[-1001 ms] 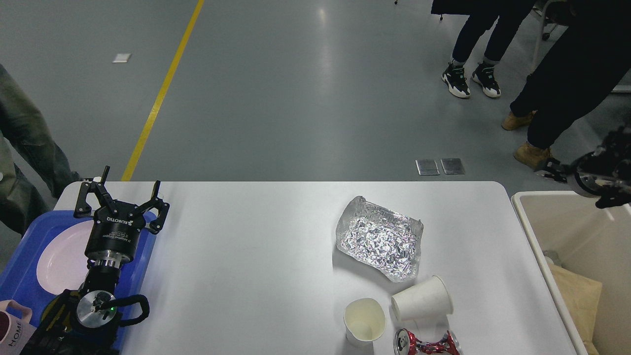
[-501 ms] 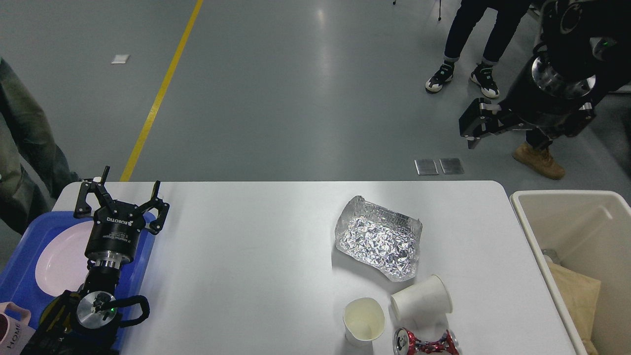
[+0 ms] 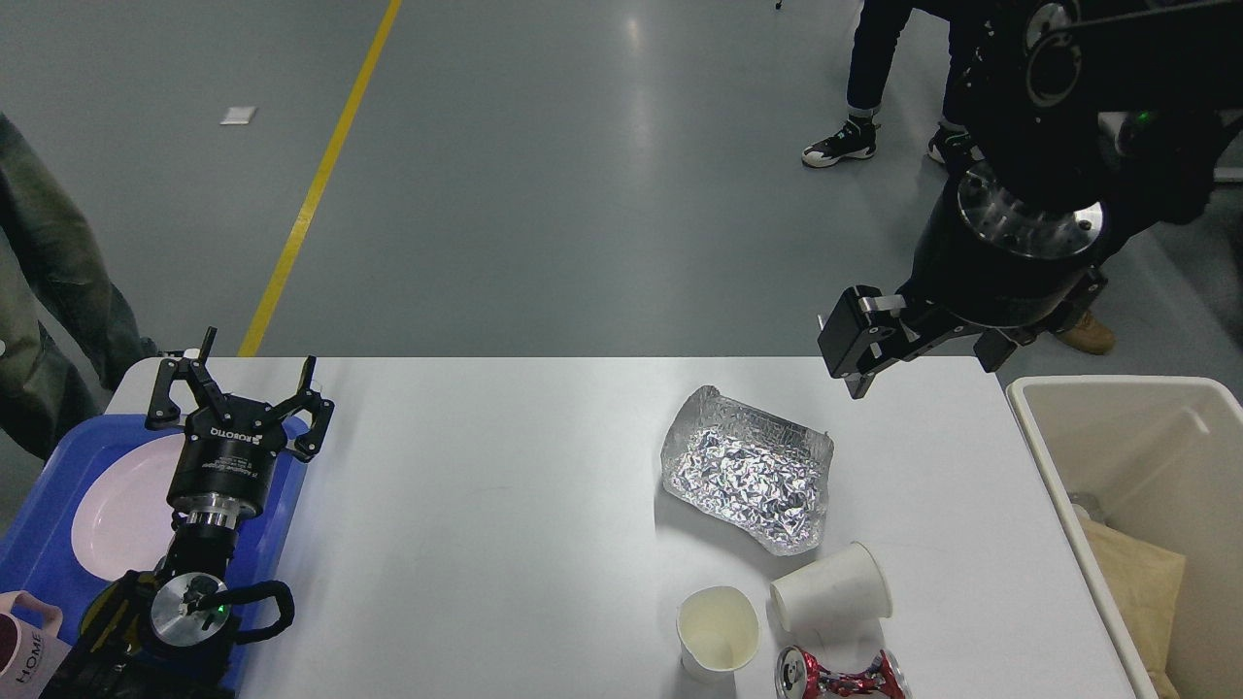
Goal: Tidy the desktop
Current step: 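Raise the right gripper out of the bin and move over the foil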
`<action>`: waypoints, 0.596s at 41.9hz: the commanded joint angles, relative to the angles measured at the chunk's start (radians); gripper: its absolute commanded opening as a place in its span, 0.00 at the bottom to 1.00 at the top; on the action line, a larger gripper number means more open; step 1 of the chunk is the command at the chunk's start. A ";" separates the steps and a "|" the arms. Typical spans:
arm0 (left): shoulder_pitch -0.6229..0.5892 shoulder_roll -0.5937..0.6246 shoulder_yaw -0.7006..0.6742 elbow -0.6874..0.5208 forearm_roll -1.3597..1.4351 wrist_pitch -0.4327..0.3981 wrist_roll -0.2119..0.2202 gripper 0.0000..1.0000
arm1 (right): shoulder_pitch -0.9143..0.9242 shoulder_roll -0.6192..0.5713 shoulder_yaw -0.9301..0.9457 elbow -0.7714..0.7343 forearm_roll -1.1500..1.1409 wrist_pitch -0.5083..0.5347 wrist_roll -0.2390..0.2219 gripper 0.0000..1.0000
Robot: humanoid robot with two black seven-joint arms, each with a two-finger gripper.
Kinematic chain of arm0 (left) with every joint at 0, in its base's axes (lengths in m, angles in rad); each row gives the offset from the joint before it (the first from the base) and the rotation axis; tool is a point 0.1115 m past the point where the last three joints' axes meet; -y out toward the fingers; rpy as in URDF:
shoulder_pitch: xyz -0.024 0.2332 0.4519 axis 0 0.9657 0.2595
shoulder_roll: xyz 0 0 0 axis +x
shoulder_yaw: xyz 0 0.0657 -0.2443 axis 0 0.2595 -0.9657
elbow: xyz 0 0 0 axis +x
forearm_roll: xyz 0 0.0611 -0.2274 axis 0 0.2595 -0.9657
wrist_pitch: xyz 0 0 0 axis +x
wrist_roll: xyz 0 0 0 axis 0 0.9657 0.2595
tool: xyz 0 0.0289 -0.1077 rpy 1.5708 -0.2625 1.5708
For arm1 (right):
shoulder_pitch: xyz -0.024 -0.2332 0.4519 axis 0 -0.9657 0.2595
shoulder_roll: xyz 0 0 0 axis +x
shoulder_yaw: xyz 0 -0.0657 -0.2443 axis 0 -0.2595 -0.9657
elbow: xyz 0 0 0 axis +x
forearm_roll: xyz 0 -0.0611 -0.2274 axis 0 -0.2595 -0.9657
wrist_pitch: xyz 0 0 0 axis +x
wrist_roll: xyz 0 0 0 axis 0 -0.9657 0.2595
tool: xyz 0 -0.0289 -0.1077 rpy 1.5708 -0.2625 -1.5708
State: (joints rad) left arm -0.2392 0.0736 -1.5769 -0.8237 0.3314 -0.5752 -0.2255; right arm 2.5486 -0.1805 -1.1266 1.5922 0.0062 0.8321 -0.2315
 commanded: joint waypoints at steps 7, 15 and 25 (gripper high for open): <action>0.000 0.000 0.000 0.000 0.000 0.000 0.000 0.97 | -0.016 0.004 0.022 -0.014 0.003 -0.039 0.003 1.00; -0.002 0.000 0.000 0.000 0.000 0.000 0.000 0.97 | -0.089 0.021 0.054 -0.032 -0.012 -0.136 0.003 1.00; 0.000 0.000 0.000 0.000 0.000 0.000 0.000 0.97 | -0.267 0.078 0.195 -0.070 -0.250 -0.163 0.009 0.98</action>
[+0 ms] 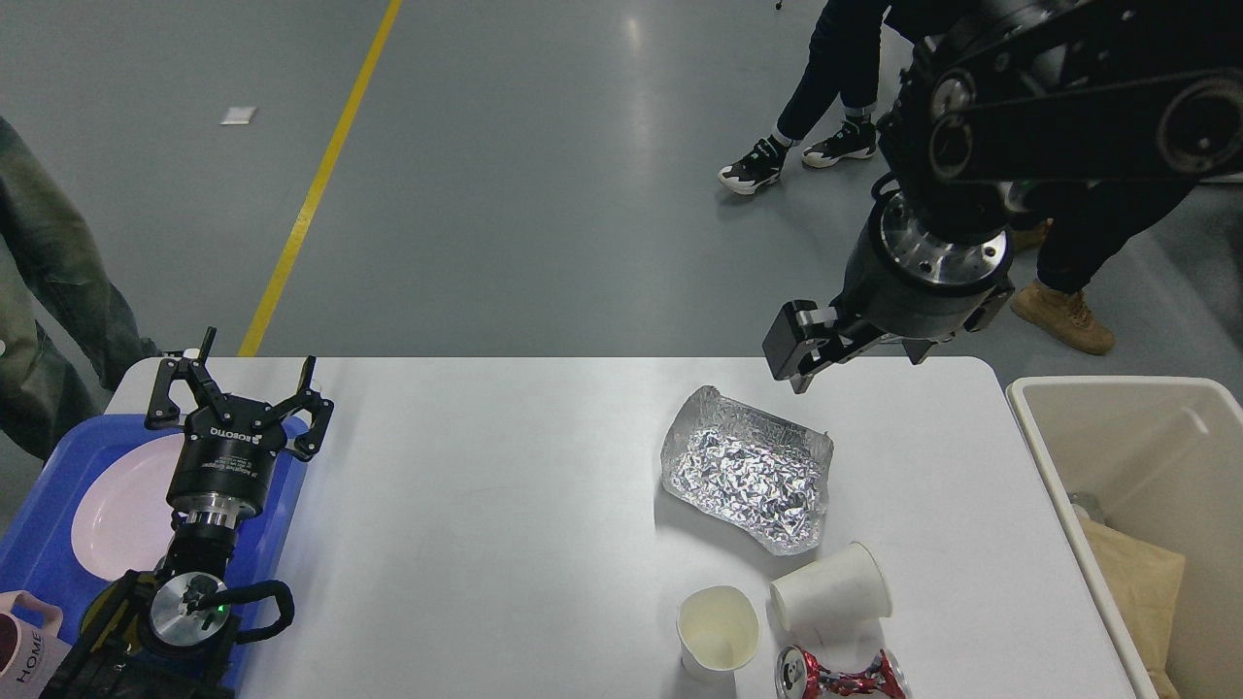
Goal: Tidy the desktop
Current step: 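Raise the right gripper out of the bin and move over the foil, then lower the right gripper onto the aluminium foil and grasp it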
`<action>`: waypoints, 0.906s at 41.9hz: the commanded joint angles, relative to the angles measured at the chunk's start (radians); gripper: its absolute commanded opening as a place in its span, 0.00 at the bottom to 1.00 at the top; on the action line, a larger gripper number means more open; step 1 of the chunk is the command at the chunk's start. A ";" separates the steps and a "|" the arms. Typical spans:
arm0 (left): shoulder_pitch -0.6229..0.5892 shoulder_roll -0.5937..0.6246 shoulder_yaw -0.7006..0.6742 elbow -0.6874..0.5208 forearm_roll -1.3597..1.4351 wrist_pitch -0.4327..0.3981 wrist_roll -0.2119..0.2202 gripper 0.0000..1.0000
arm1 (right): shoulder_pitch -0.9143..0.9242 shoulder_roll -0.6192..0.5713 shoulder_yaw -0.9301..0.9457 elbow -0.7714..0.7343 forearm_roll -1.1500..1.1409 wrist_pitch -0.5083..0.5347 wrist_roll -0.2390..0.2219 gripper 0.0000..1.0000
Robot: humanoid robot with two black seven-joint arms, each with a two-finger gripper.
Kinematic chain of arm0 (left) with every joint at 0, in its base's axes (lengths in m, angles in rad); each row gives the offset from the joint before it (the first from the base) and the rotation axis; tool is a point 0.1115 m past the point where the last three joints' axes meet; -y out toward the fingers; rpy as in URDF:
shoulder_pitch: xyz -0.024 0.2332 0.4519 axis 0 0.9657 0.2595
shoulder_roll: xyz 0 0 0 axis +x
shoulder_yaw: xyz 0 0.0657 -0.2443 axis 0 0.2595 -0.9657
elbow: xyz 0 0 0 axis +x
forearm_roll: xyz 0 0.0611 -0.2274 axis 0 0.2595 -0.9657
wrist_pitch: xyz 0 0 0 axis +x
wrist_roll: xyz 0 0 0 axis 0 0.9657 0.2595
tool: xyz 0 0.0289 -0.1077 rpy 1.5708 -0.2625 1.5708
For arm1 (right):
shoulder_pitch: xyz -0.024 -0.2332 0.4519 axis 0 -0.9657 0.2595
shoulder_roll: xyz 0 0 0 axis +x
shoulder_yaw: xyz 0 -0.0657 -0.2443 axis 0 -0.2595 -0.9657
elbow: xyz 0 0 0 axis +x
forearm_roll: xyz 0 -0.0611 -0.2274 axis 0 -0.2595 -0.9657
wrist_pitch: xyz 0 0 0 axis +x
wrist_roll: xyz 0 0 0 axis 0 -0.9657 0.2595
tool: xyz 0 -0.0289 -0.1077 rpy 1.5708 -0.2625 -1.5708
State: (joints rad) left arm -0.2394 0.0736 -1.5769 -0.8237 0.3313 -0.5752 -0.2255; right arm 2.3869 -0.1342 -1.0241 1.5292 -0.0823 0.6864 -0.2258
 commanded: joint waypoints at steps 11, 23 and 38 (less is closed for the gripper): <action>-0.001 0.000 0.000 0.000 0.000 0.000 0.000 0.97 | -0.402 0.110 0.177 -0.084 -0.665 -0.106 0.005 0.96; -0.001 0.000 0.000 0.000 0.000 0.000 0.000 0.97 | -0.638 0.208 0.185 -0.220 -0.787 -0.232 0.003 0.96; 0.000 0.000 0.000 0.000 0.000 0.000 0.000 0.97 | -0.925 0.321 0.145 -0.507 -0.807 -0.344 0.003 0.95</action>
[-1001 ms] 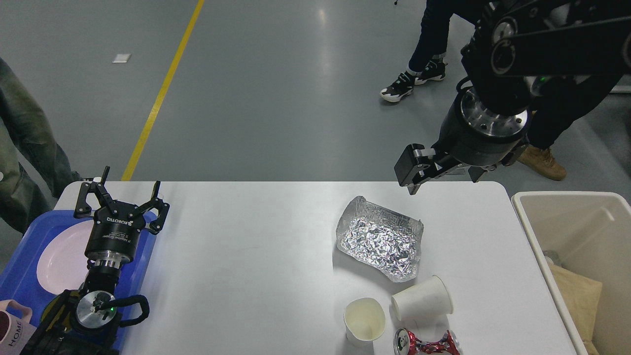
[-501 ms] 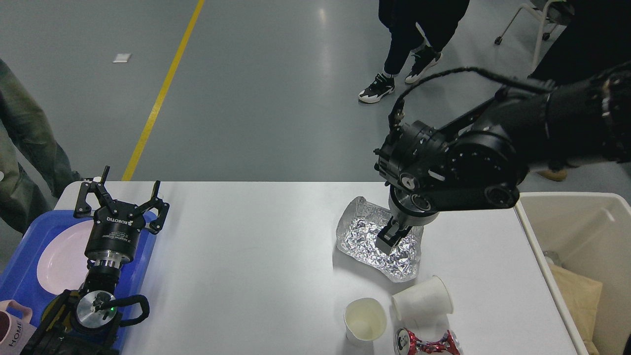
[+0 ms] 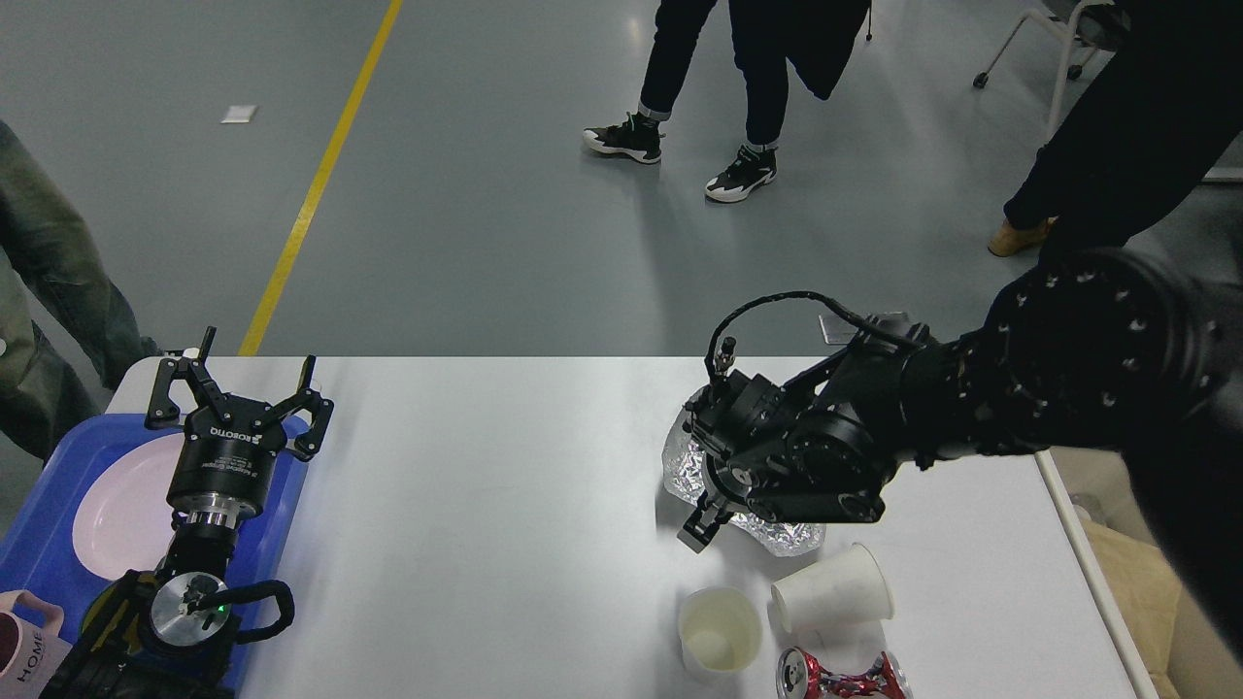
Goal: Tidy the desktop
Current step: 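Lower the right gripper onto the aluminium foil and grasp it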
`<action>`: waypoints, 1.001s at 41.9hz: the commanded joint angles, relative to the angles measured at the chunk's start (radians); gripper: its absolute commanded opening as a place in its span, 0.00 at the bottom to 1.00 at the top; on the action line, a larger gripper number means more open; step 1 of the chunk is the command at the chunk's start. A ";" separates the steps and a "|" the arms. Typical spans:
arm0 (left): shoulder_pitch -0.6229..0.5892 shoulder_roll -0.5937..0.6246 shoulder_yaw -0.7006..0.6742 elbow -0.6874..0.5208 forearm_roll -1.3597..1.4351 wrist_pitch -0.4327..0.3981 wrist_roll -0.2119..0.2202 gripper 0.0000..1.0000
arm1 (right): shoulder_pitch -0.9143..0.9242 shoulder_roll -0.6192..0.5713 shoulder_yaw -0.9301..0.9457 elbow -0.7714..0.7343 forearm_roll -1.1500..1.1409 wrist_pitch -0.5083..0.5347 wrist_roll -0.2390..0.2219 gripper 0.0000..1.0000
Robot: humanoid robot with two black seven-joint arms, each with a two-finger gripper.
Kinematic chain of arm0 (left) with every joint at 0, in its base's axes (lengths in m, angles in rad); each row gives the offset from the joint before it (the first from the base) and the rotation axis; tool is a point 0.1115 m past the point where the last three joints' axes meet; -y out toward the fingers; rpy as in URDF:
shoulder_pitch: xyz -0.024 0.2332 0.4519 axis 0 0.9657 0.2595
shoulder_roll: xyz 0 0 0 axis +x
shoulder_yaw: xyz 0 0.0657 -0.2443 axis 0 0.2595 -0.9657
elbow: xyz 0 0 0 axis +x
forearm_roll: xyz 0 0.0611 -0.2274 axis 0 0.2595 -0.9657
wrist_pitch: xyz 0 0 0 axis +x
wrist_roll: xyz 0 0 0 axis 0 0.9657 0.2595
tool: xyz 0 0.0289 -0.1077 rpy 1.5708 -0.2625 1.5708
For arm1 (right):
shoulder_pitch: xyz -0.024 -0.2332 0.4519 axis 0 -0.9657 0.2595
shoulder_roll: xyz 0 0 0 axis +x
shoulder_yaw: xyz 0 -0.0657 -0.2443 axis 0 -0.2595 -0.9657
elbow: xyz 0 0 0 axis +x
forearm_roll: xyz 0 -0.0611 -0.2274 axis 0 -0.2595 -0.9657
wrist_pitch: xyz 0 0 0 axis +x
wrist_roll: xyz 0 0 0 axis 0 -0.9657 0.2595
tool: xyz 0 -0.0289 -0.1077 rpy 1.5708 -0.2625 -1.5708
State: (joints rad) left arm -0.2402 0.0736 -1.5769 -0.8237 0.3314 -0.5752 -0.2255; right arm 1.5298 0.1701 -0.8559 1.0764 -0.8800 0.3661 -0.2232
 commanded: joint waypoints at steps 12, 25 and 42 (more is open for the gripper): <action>-0.001 0.000 0.000 0.000 0.000 0.000 0.000 0.97 | -0.163 0.029 -0.081 -0.170 -0.046 -0.111 0.001 0.91; -0.001 0.000 0.000 0.000 0.000 0.000 0.000 0.97 | -0.206 0.028 -0.080 -0.176 -0.063 -0.116 0.001 0.90; -0.001 0.000 0.000 0.000 0.000 0.000 0.000 0.97 | -0.249 0.025 -0.080 -0.222 -0.062 -0.144 -0.001 0.72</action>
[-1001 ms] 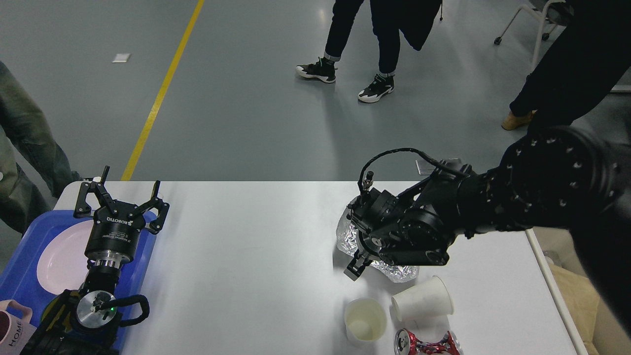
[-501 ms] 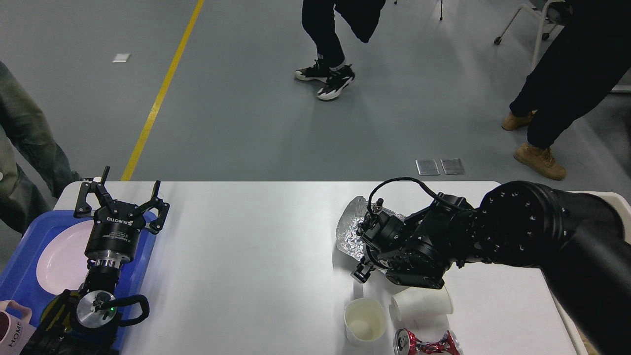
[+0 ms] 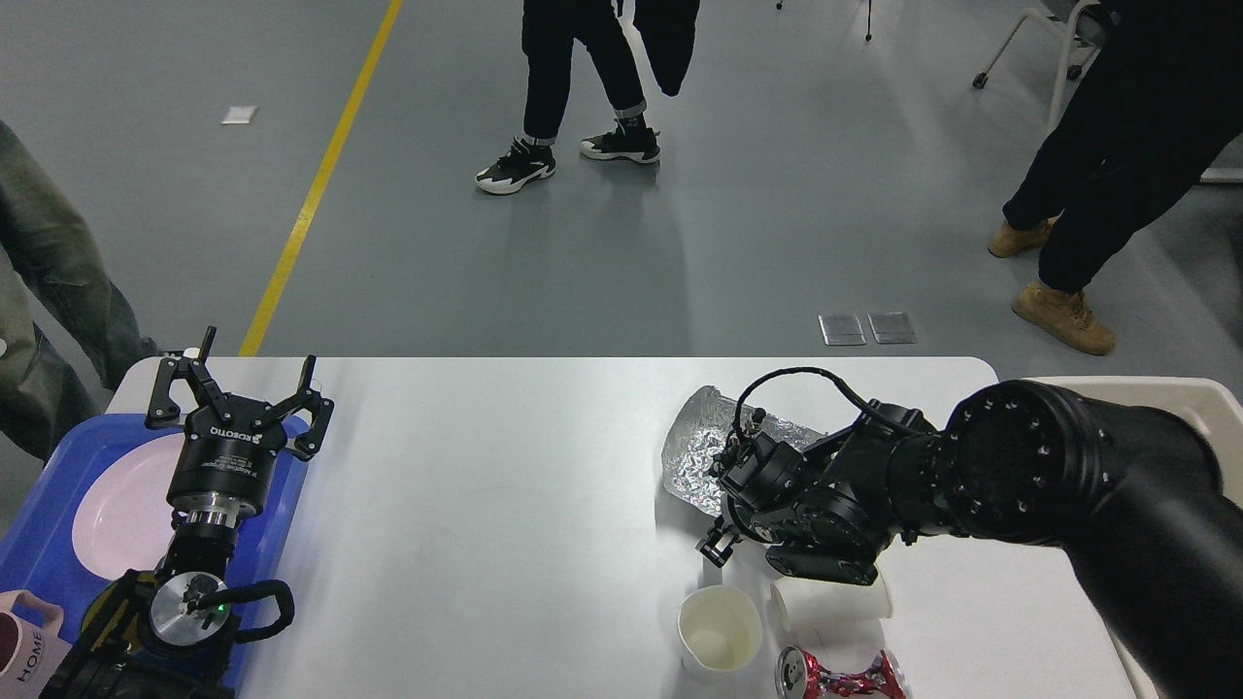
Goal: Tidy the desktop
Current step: 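Lower the right gripper onto the aluminium foil and grasp it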
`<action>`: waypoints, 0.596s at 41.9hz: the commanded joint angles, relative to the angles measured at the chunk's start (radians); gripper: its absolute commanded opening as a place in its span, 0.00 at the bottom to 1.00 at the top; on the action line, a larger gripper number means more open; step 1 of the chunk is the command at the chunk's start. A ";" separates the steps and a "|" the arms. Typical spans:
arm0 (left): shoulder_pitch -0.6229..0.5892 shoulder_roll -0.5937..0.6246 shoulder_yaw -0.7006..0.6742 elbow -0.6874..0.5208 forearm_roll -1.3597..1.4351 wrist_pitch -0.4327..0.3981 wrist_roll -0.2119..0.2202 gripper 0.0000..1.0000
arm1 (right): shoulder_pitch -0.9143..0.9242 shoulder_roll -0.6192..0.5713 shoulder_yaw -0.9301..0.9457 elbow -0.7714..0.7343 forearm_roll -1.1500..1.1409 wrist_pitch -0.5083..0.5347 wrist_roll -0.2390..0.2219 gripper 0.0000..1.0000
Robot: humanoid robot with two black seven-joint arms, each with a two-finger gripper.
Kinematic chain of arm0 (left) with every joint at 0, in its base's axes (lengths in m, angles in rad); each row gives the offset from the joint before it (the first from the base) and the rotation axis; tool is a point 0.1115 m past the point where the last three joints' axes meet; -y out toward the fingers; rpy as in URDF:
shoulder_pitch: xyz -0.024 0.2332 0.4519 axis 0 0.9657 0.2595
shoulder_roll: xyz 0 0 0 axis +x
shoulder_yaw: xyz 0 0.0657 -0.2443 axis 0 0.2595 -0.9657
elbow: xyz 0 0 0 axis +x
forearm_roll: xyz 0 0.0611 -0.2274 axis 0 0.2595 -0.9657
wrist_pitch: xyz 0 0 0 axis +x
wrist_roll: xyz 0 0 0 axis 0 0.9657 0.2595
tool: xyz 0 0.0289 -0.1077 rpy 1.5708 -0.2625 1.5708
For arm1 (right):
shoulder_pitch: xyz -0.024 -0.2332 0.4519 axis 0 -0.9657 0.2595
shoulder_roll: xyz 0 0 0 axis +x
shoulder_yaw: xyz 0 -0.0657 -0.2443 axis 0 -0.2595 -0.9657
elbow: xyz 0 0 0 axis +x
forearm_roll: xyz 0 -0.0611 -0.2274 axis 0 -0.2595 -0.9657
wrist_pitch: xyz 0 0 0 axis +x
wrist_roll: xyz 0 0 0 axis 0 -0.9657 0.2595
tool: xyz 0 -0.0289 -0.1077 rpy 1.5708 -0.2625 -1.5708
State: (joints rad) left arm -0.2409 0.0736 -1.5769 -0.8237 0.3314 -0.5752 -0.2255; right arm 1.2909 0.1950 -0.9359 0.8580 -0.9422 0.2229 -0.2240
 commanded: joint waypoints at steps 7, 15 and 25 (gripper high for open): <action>0.000 0.000 0.000 0.000 0.000 0.000 0.000 0.97 | -0.021 0.000 0.000 0.000 0.002 0.000 0.000 0.59; 0.000 0.000 0.000 0.000 0.000 0.000 0.000 0.97 | -0.022 0.000 0.002 -0.001 0.010 0.006 -0.001 0.17; 0.000 0.000 0.000 0.000 0.000 0.000 0.000 0.97 | -0.022 0.004 -0.001 -0.007 0.080 0.015 -0.009 0.00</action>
State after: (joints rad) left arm -0.2409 0.0736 -1.5769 -0.8237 0.3314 -0.5752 -0.2255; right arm 1.2686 0.1989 -0.9346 0.8547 -0.8838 0.2375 -0.2326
